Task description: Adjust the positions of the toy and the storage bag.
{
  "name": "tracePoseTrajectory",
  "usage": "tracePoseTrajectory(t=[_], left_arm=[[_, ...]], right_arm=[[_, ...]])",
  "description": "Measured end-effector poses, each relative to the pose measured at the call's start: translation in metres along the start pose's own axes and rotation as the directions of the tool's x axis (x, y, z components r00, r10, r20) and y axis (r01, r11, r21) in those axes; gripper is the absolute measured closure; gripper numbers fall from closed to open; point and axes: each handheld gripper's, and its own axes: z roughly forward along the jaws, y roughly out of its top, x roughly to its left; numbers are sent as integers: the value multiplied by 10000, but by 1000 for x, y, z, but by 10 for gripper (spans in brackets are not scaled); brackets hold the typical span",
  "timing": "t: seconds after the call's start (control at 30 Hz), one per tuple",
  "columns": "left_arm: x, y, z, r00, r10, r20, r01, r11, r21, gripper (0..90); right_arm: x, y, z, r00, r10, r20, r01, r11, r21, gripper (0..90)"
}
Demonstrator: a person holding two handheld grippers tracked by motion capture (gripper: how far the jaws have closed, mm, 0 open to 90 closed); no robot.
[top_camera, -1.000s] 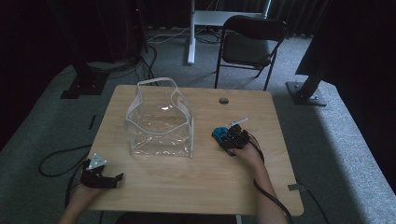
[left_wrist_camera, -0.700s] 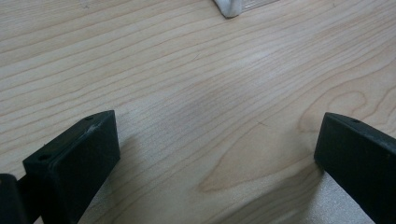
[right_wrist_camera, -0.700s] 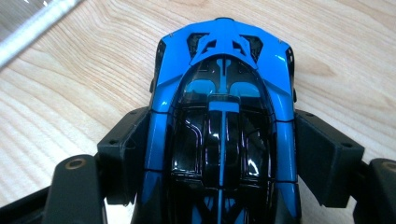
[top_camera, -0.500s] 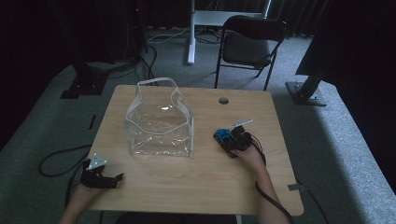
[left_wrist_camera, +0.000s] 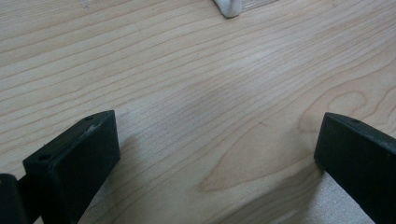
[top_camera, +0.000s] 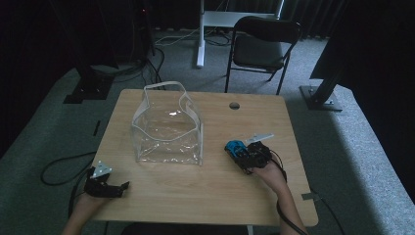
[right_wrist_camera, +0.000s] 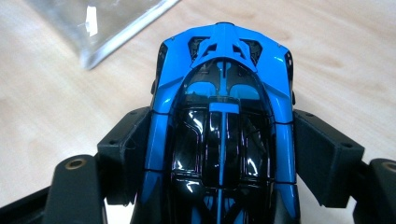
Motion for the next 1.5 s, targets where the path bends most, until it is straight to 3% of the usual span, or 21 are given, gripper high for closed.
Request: tracePoseTrajectory(t=[0.3,0.57,0.8,0.93,1.07,1.33,1.5], left_arm=[[0,0,0,10000,0,-1,0,10000,2,5],[0,0,0,10000,19,-6,-19,10000,4,5],[0,0,0,10000,18,-7,-18,10000,1,5],[0,0,0,10000,20,-6,-20,10000,0,5],[0,0,0,10000,22,-7,-22,10000,3,5],[0,0,0,10000,19,-8,-19,10000,3,5],[0,0,0,10000,20,-6,-20,10000,0,5]], right_arm=[[27,-31,-25,9984,-470,-321,466,9989,-105,252],[43,-59,-40,9969,-498,-615,494,9987,-80,252],[57,-79,-37,9933,-610,-978,642,9975,295,252],[64,-86,-37,9937,-668,-900,708,9966,413,252],[69,-92,-38,9905,-644,-1213,703,9965,448,252],[75,-95,-31,9912,-917,-959,1006,9907,918,252],[76,-100,-28,9902,-1132,-818,1206,9884,921,248]])
